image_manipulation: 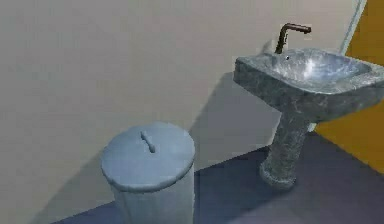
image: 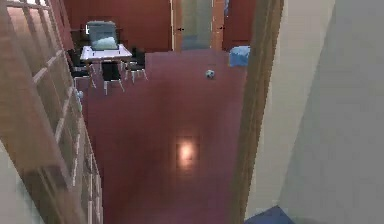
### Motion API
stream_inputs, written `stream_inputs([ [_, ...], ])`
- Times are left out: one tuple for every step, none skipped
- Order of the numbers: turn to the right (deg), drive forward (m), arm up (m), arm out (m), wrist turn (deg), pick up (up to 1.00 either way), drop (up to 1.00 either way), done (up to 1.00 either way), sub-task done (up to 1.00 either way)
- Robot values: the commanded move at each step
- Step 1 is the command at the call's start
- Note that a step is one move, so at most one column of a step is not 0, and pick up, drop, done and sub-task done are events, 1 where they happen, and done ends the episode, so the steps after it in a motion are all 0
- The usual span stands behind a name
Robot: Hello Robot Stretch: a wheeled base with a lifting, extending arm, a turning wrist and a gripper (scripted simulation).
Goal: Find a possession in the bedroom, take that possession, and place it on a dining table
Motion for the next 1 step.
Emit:
stream_inputs([
  [0.0, 0.65, 0.00, 0.00, 0.0, 0.00, 0.00, 0.00, 0.00],
])
